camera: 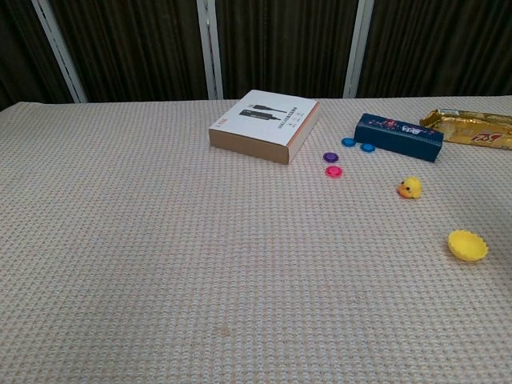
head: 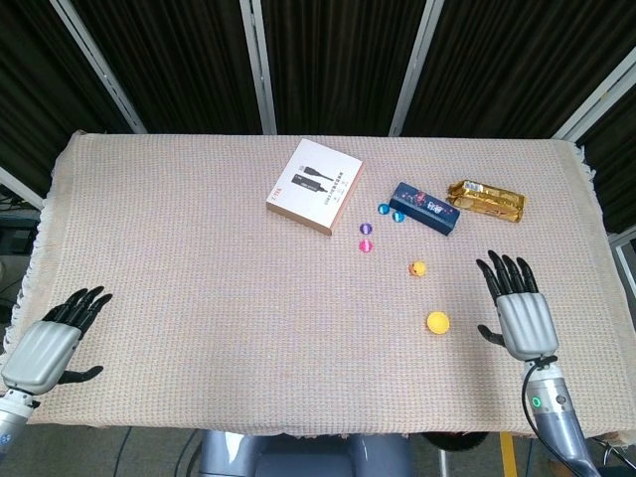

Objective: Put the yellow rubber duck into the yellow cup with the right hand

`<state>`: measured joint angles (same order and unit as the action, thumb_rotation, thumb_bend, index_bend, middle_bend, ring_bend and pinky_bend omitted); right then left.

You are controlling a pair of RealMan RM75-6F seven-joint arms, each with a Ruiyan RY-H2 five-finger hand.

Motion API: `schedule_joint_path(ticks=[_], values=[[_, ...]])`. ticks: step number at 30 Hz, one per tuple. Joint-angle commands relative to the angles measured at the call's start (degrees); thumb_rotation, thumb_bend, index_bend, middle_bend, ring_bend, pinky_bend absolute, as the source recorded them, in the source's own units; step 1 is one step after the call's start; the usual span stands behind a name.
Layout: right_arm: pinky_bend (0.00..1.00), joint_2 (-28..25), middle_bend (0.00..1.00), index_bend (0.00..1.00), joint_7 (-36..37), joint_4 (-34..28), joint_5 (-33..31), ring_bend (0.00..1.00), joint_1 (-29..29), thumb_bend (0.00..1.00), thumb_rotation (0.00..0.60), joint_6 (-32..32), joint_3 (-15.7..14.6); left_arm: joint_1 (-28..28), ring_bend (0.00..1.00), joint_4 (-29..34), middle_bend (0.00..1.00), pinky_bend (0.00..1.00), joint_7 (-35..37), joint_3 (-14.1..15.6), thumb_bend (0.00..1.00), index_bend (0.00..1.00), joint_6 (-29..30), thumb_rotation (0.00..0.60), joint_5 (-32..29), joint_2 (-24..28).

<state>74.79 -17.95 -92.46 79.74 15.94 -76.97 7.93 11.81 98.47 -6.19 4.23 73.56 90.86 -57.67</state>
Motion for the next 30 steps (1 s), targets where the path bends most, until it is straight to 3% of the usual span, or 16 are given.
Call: schedule_joint_path(ticks=[1,7,20,30], values=[[0.0,2.93,0.0,0.07,-3.39,1.1,-5.95,0.0,3.71,0.01,0.6,4.76,3.57,0.01,0.0,-0.09,0.0,0.22,0.01,0.04,0.0,0.0,0.18,0.6,0.34,-0.11],[0.0,7.93,0.0,0.16,-6.74,5.13,-11.07,0.0,7.54,0.04,0.6,8.55,5.71,0.1,0.0,-0.45,0.0,0.22,0.69,0.28,0.0,0.0,0.22,0.6,1.17,-0.31],[0.0,13.94,0.0,0.18,-13.79,10.27,-22.15,0.0,13.31,0.06,0.6,15.21,7.78,-0.16,0.0,-0.37,0.0,0.22,1.07,0.85,0.0,0.0,0.81,0.6,2.39,0.01],[0.0,18.94,0.0,0.24,-13.29,16.46,-24.75,0.0,16.45,0.07,0.6,17.52,7.88,-0.38,0.0,-0.24,0.0,0.22,1.12,1.19,0.0,0.0,1.28,0.6,3.25,0.24]])
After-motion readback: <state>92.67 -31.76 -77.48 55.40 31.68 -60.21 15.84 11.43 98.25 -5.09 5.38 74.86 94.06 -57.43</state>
